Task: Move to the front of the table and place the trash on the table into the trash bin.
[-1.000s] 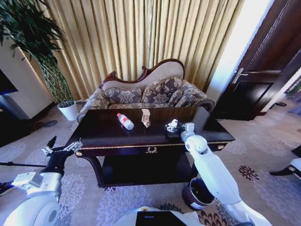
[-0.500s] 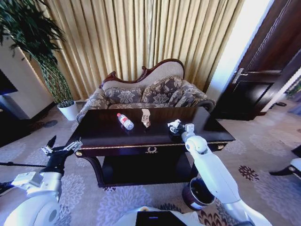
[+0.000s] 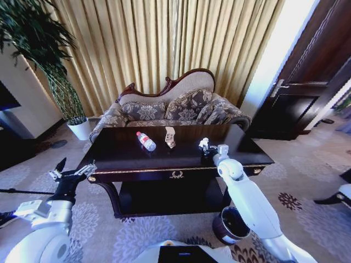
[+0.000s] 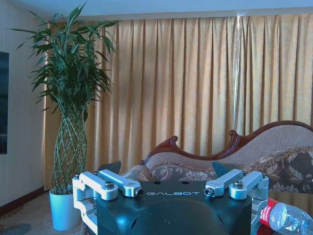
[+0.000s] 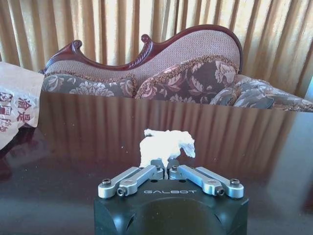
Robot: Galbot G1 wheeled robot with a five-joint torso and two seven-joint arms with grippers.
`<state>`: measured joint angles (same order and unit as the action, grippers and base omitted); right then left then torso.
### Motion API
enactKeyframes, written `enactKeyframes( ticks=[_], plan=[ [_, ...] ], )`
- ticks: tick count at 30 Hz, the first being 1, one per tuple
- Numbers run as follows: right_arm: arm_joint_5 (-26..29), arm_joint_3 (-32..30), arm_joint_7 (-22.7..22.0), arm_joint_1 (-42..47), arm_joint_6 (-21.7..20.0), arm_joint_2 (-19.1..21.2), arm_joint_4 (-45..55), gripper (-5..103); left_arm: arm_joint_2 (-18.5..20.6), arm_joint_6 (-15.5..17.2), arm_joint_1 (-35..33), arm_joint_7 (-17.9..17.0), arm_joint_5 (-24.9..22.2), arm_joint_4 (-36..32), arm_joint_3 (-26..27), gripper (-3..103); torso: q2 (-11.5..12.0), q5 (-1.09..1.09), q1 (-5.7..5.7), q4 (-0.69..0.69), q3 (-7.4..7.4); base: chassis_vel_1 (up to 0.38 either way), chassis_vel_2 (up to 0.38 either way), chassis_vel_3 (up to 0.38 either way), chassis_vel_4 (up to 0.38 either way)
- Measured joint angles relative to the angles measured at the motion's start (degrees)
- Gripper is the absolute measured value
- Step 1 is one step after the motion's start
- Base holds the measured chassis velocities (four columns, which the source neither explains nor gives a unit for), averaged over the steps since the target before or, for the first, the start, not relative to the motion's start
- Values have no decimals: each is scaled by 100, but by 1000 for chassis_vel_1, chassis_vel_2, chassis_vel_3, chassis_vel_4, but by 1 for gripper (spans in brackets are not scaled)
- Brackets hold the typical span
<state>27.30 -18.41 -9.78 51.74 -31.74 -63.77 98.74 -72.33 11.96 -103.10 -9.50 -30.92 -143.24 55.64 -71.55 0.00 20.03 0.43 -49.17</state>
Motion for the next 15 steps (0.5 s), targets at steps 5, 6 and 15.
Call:
enactKeyframes(
  ticks=[5, 6, 15],
  plan=[
    [45, -67, 4, 49, 133, 2, 86, 0, -11, -14, -1, 1, 1, 0, 1, 100, 0, 0, 0, -1, 0, 0, 0, 0, 0],
    [82, -117, 5, 99, 222, 2, 172, 0, -14, -15, -1, 0, 2, 0, 0, 100, 0, 0, 0, -1, 0, 0, 0, 0, 0],
    [435, -686, 23, 875, 925, 11, 1067, 0, -18, -19, 9, -6, -2, 0, -8, 100, 0, 0, 0, 0, 0, 0, 0, 0, 0]
  ],
)
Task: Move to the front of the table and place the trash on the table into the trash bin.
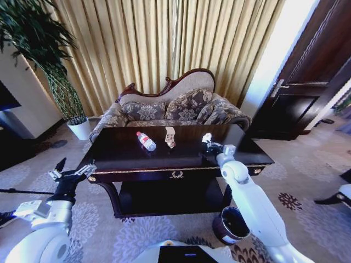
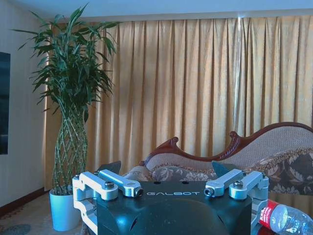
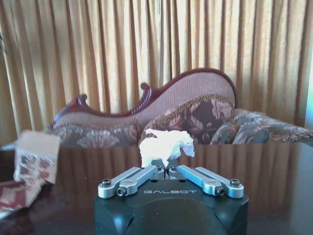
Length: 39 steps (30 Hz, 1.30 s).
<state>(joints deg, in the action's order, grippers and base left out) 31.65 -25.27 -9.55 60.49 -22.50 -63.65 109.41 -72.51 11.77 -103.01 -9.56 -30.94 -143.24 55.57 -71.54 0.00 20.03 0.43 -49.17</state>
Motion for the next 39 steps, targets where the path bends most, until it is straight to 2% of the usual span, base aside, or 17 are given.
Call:
enactKeyframes(
  ticks=[6, 11, 17, 25, 39],
  plan=[
    [69, -595, 172, 1015, 124, 19, 1079, 0, -33, -36, -2, -1, -3, 0, 1, 100, -1, 0, -1, 1, 0, 0, 0, 0, 0],
    [31, -765, 177, 1372, 169, -24, 1460, 0, -78, -41, 2, 9, -3, 0, 1, 100, -1, 0, 0, -1, 0, 0, 0, 0, 0],
    [-142, -1199, 219, 2217, 423, -130, 1964, 0, -34, -41, 19, 32, -5, 0, -12, 100, -1, 1, -1, 1, 0, 0, 0, 0, 0],
    [-7, -1859, 370, 3271, 602, -134, 2477, 0, 19, 3, 32, 40, -47, 0, -51, 100, -1, 0, -1, 0, 0, 0, 0, 0, 0],
    [-7, -1786, 367, 3560, 671, -277, 2716, 0, 93, 20, 24, 58, -67, 0, -62, 100, 0, 0, 1, 0, -1, 17, -20, -15, 17]
  ],
)
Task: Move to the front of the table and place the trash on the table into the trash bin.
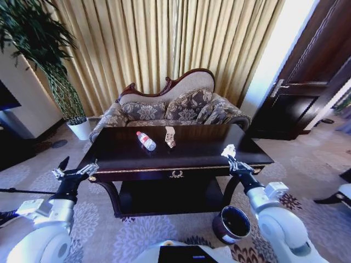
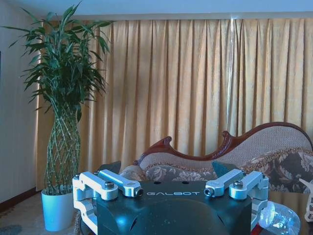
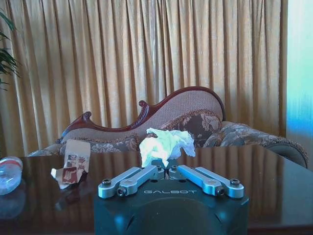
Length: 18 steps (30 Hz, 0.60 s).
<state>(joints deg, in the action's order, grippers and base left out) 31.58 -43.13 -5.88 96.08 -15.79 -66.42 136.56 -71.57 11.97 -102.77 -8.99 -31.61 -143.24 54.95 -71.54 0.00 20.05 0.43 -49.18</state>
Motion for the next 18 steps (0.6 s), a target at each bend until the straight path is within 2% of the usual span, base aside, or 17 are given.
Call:
enactKeyframes(
  ticks=[18],
  plan=[
    [-118, 67, -9, -6, 105, -52, -153, 0, -17, -30, -41, 44, 23, 0, 37, 100, 0, 0, -1, 0, 0, 107, -103, -101, 105]
  ],
)
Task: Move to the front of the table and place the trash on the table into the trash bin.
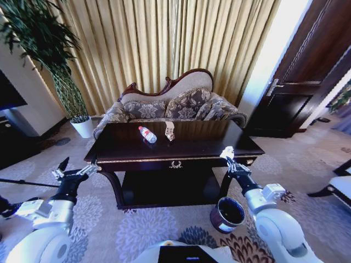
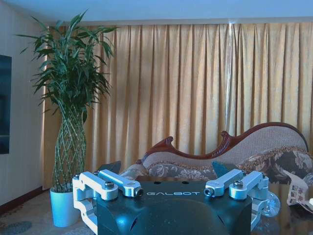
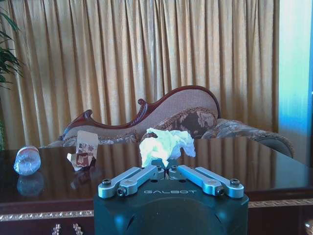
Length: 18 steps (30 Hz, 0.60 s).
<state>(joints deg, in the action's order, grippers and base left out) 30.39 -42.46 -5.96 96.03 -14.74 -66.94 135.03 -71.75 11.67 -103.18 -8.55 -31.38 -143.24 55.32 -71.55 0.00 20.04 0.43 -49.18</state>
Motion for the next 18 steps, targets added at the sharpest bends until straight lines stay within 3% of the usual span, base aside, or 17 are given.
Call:
enactKeyframes(
  ticks=[6, 18],
  plan=[
    [-100, 122, 0, -69, 59, -42, -348, 0, -2, -5, 0, 2, 12, 0, 0, 100, -2, 0, -3, 0, 1, 113, -94, -109, 111],
    [-385, 512, 175, -1126, 108, 33, -3593, 0, -9, -80, -29, 28, 32, 0, 61, 100, 2, 3, 2, 1, -1, 4, -5, -7, 3]
  ],
)
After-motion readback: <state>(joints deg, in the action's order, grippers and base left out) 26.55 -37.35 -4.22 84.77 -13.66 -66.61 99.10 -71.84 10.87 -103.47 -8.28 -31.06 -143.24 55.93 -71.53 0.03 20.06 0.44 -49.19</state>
